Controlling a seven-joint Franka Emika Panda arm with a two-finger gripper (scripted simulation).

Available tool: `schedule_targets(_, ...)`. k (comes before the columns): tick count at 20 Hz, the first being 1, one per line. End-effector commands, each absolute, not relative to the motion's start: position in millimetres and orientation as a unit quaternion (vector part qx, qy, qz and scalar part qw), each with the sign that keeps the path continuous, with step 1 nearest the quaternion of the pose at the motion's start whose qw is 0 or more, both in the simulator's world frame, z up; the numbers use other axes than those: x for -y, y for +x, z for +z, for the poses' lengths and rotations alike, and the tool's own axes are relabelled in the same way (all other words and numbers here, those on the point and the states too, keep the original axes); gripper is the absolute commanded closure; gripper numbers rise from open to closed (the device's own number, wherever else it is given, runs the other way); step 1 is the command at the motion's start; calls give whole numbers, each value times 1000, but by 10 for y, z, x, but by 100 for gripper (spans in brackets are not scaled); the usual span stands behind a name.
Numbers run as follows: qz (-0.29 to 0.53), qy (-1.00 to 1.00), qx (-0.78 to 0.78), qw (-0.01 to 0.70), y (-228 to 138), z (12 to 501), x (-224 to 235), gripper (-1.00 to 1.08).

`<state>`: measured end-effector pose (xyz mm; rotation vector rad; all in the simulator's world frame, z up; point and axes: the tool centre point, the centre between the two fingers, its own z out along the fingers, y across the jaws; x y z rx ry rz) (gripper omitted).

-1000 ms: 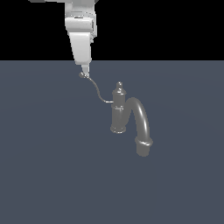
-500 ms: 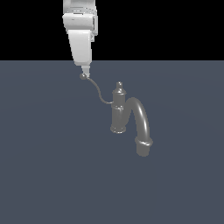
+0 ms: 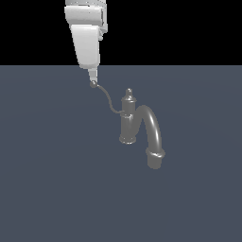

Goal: Turn on the faucet by rotating a designated handle.

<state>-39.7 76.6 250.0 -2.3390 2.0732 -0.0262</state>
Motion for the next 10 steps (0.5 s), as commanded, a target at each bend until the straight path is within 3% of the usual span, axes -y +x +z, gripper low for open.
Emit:
schedule_targets(1,-3,-748,-664,3,-428,2435,-756,108)
schedule_targets(10,-2,-749,-663,2,-644,2430,-518,108)
